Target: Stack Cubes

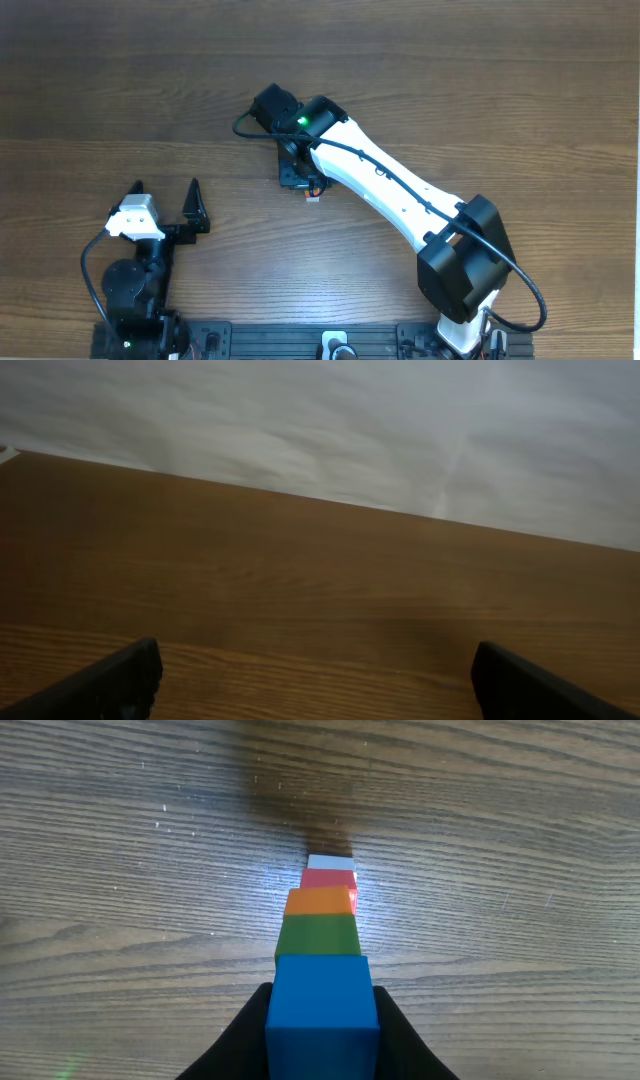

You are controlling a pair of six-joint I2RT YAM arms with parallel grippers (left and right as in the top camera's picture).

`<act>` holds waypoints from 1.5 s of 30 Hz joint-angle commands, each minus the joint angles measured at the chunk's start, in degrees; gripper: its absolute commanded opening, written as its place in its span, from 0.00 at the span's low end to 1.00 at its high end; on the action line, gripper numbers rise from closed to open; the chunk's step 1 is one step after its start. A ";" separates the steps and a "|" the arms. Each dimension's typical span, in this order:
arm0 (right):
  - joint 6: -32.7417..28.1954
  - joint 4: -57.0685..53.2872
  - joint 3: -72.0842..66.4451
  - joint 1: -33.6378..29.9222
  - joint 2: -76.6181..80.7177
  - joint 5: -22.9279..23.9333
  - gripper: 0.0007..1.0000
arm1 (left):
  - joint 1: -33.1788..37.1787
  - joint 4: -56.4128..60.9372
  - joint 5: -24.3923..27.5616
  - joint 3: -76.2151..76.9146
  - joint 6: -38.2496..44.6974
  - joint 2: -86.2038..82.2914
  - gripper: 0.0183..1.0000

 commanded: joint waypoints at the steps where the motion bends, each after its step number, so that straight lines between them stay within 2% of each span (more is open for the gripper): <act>1: 0.13 0.20 0.90 -0.33 1.27 0.92 0.19 | -0.02 -0.13 0.52 -0.28 0.85 -0.46 1.00; 4: 0.13 0.20 0.90 -0.33 1.27 0.92 0.30 | -0.02 -0.13 0.52 -0.28 0.85 -0.46 1.00; 13: 0.13 0.17 0.90 -0.31 1.27 0.92 0.41 | -0.02 -0.13 0.52 -0.28 0.85 -0.46 1.00; 17: 0.13 0.17 0.90 -0.31 1.27 0.92 0.49 | -0.02 -0.15 0.55 -0.31 0.85 -0.46 1.00; 21: 0.13 0.17 0.90 -0.46 1.27 0.92 0.64 | -0.02 -0.15 0.55 -0.28 0.85 -0.46 1.00; 24: 0.09 0.22 0.92 -0.96 1.27 0.94 0.88 | -0.02 -0.15 0.55 -0.28 0.85 -0.46 1.00; 25: -0.98 0.28 1.31 -1.44 1.27 1.05 0.99 | -0.02 -0.13 0.52 -0.28 0.85 -0.46 1.00; 31: -3.93 0.22 5.35 -4.28 0.92 2.62 0.99 | -0.02 -0.13 0.55 -0.31 0.85 -0.46 1.00; 36: -8.92 -0.31 8.92 -9.94 -0.81 5.25 0.99 | -0.02 -0.13 0.52 -0.28 0.85 -0.46 1.00; 40: -13.29 -1.92 9.40 -18.10 -4.09 6.16 0.99 | -0.02 -0.15 0.55 -0.28 0.85 -0.46 1.00; 41: -15.30 -2.49 9.05 -22.18 -5.84 7.10 0.99 | -0.02 -0.15 0.52 -0.28 0.85 -0.46 1.00; 45: -17.16 -1.62 4.76 -29.62 -11.13 8.44 0.99 | -0.02 -0.13 0.52 -0.28 0.85 -0.46 1.00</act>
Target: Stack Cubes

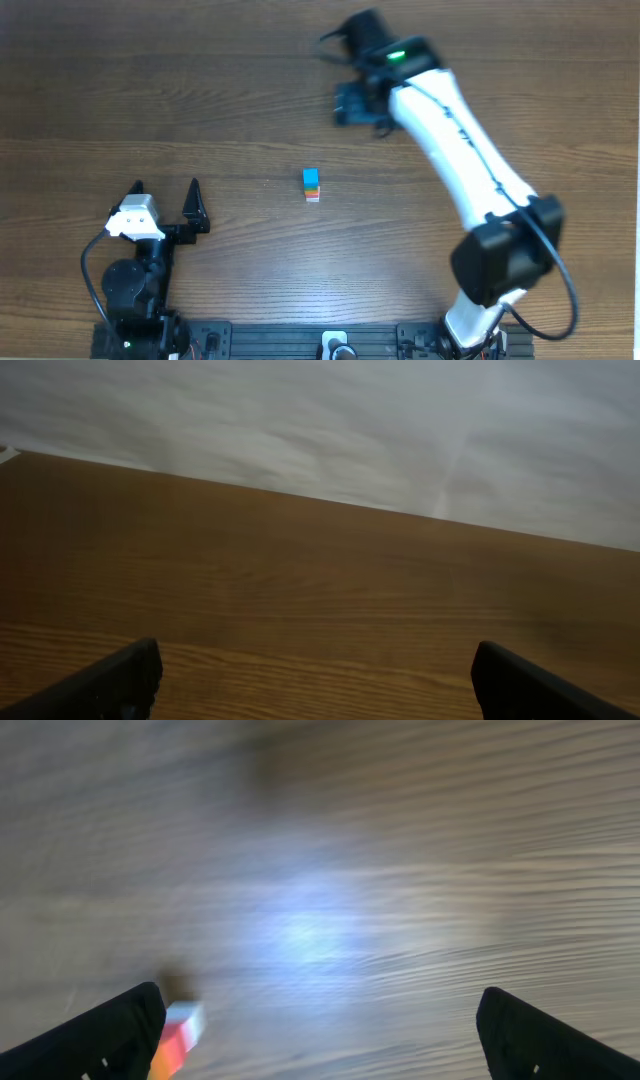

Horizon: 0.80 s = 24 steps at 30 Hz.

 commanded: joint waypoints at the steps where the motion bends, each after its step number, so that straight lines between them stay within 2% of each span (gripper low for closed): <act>1: -5.27 1.44 -5.14 -8.85 -9.57 3.52 0.99 | 0.00 -0.13 0.57 -0.28 0.85 -0.46 1.00; 6: -7.67 10.97 -22.91 -15.50 -22.91 3.28 0.99 | 0.00 -0.11 0.55 -0.28 0.85 -0.46 1.00; 10: -8.72 19.08 -36.35 -19.02 -34.69 0.07 0.99 | 0.00 -0.11 0.57 -0.28 0.85 -0.46 1.00; 15: -12.68 31.01 -50.80 -19.41 -50.80 -3.04 0.99 | 0.00 -0.11 0.55 -0.28 0.85 -0.46 1.00; 21: -16.92 41.27 -68.02 -18.25 -74.71 -3.21 0.99 | 0.00 -0.13 0.55 -0.28 0.85 -0.46 1.00; 24: -17.11 43.74 -74.05 -18.25 -83.91 -3.26 0.99 | 0.00 -0.11 0.55 -0.28 0.85 -0.46 1.00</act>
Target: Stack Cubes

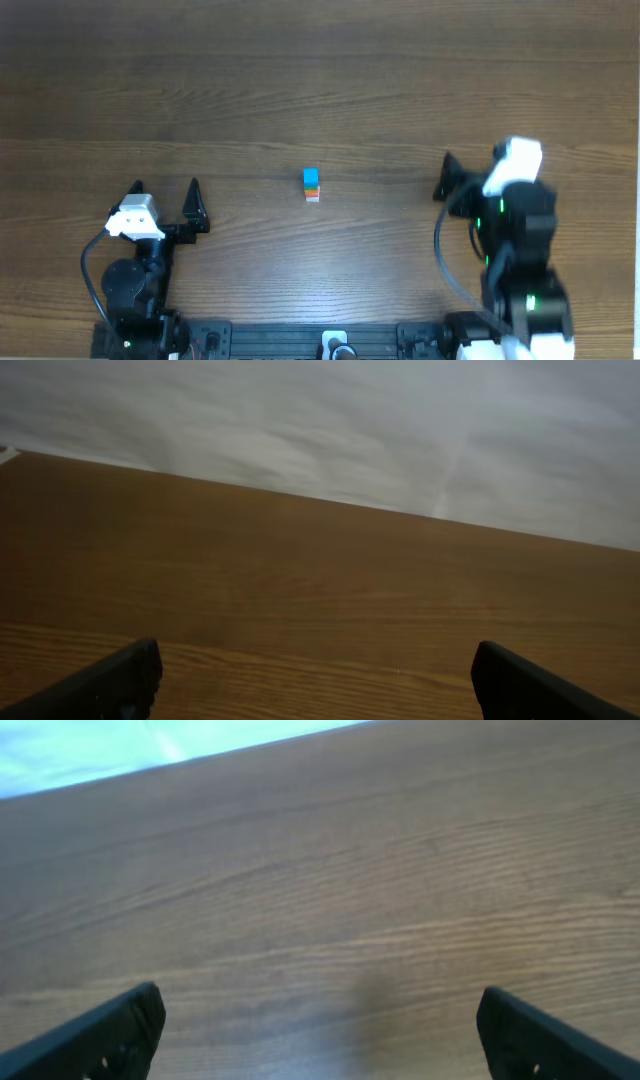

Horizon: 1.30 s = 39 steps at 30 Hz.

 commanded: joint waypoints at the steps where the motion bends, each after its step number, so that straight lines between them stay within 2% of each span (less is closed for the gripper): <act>1: -2.56 3.30 -10.12 0.35 -14.51 -0.74 0.99 | 0.00 -0.13 0.55 -0.31 0.85 -0.42 1.00; 8: -3.28 7.76 -21.31 0.37 -29.33 -1.01 0.99 | 0.00 -0.11 0.55 -0.28 0.85 -0.42 1.00; 13: -8.26 11.58 -28.39 0.39 -34.77 -4.24 0.99 | 0.00 -0.13 0.57 -0.28 0.85 -0.42 1.00; 18: -11.17 15.52 -32.24 0.70 -34.64 -7.19 0.99 | 0.00 -0.11 0.55 -0.28 0.85 -0.42 1.00; 23: -14.03 15.96 -32.33 0.68 -34.71 -7.17 0.99 | 0.00 -0.11 0.55 -0.28 0.85 -0.42 1.00; 28: -14.08 16.85 -32.59 0.63 -34.71 -6.64 0.99 | 0.00 -0.11 0.57 -0.28 0.85 -0.42 1.00; 32: -14.01 27.04 -36.57 0.63 -34.73 -6.80 0.99 | 0.00 -0.13 0.55 -0.28 0.85 -0.42 1.00; 39: -13.88 25.92 -36.35 0.59 -34.71 -6.69 0.99 | 0.00 -0.11 0.55 -0.28 0.85 -0.42 1.00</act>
